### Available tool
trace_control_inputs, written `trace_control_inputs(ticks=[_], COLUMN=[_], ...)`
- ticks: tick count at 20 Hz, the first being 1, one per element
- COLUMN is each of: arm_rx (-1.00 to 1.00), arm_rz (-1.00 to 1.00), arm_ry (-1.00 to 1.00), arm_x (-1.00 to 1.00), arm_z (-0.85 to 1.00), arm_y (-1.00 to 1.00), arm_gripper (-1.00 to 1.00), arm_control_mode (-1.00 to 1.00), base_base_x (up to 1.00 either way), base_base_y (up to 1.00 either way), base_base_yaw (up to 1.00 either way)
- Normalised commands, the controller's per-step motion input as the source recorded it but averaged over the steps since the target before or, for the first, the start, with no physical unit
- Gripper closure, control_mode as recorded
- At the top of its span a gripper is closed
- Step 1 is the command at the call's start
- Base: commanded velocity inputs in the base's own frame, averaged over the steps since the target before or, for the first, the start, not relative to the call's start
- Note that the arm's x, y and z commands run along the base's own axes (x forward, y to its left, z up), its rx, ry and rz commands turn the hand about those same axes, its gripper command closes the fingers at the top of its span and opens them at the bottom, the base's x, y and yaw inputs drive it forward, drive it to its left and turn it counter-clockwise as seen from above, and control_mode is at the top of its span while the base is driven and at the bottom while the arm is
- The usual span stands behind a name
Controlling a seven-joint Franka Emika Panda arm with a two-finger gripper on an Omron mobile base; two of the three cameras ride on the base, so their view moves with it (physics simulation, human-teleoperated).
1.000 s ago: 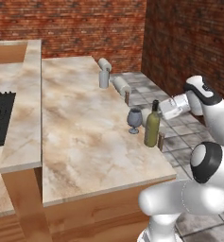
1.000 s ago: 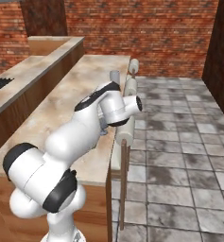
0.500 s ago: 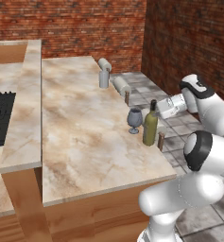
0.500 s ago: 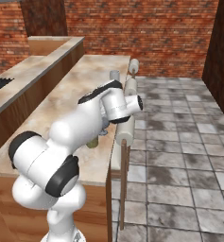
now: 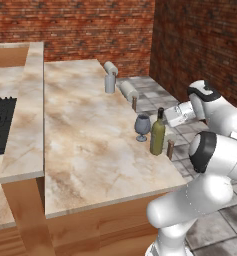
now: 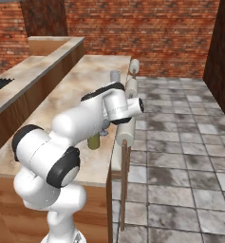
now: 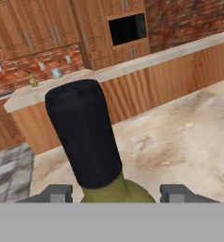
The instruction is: There is a wine glass and glass cup on the dining counter. Place the wine bottle next to the wine glass and the juice bottle next to the glass cup.
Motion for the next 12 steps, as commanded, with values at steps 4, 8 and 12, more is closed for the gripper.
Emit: trace_control_inputs(ticks=[4, 8, 12], arm_rx=[0.00, 0.00, 0.00], arm_rz=[0.00, 0.00, 0.01], arm_ry=[0.00, 0.00, 0.00], arm_x=[0.10, 0.07, 0.10], arm_z=[-0.15, -0.17, -0.15], arm_y=[0.00, 0.00, 0.00], arm_gripper=[1.00, 1.00, 1.00], arm_control_mode=[-1.00, -1.00, -1.00], base_base_x=[0.00, 0.00, 0.00], base_base_y=[0.00, 0.00, 0.00], base_base_yaw=[0.00, 0.00, 0.00])
